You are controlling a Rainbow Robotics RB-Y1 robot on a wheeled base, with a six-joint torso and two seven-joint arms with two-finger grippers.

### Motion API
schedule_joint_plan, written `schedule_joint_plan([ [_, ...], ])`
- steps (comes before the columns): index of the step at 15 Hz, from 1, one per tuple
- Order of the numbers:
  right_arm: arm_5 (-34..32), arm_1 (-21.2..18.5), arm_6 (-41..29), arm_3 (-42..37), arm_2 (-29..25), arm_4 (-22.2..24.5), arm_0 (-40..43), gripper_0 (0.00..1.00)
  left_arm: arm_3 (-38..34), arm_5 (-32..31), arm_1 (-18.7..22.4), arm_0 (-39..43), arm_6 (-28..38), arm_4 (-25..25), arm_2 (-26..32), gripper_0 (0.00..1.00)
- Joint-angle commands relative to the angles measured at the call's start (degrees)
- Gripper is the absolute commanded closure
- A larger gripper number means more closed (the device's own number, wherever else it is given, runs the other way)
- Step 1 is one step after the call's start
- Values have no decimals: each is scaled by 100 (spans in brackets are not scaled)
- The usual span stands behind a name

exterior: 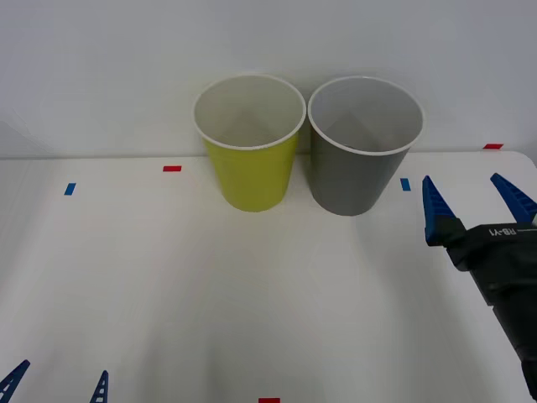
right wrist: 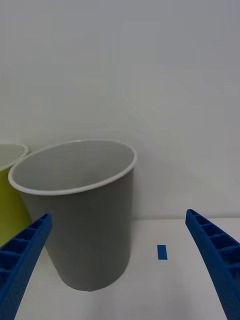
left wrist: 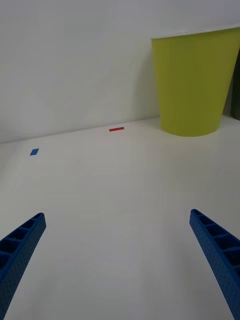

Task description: Put cans in the gray bin and PET bottles in the light green bin.

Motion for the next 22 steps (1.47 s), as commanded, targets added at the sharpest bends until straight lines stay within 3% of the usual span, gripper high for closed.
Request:
schedule_joint_plan([
  [1, -1105, 65, -16, 990, 411, 693, 558, 8, 0, 0, 0, 0, 0, 0, 0, 0],
  [4, -1105, 267, -33, 990, 473, 780, 787, 8, 0, 0, 0, 0, 0, 0, 0, 0],
  [9, -1431, 610, -455, 1025, 517, 1941, 1130, 8, 0, 0, 0, 0, 0, 0, 0, 0],
  [11, -2274, 750, -1237, 1544, 473, 2600, 1217, 8, 0, 0, 0, 0, 0, 0, 0, 0],
  [13, -2995, 882, -1598, 1974, 332, 3004, 1270, 8, 0, 0, 0, 0, 0, 0, 0, 0],
  [16, -3557, 724, -930, 2247, 341, 2556, 1578, 8, 0, 0, 0, 0, 0, 0, 0, 0],
  [18, -3786, 513, -156, 2247, 569, 1888, 1965, 8, 0, 0, 0, 0, 0, 0, 0, 0],
  [22, -4269, 495, 301, 2247, 798, 1826, 2791, 8, 0, 0, 0, 0, 0, 0, 0, 0],
])
